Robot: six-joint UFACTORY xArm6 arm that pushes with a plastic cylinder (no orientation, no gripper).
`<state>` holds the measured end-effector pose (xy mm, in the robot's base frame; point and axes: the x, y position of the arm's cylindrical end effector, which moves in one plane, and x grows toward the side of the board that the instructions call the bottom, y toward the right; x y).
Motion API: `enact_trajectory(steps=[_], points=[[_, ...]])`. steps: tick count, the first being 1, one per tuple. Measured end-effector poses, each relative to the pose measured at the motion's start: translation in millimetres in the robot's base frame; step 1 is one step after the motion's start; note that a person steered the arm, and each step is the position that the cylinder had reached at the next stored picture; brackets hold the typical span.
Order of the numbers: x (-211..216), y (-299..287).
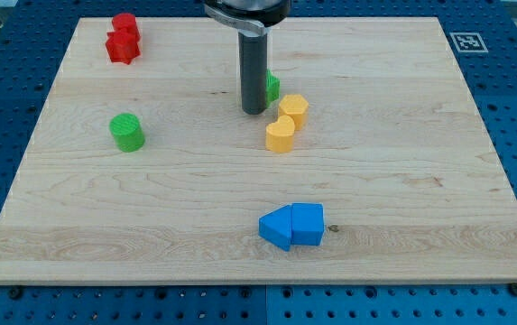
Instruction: Move the green circle into the green star
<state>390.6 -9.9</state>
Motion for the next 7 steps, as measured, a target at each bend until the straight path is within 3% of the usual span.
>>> enact_trajectory(steps=[1,4,5,6,7], points=[[4.9,-13.8],[-34.9,-153.8],[5.9,-206.4],[54.1,-210.3],[63.8,-175.7]])
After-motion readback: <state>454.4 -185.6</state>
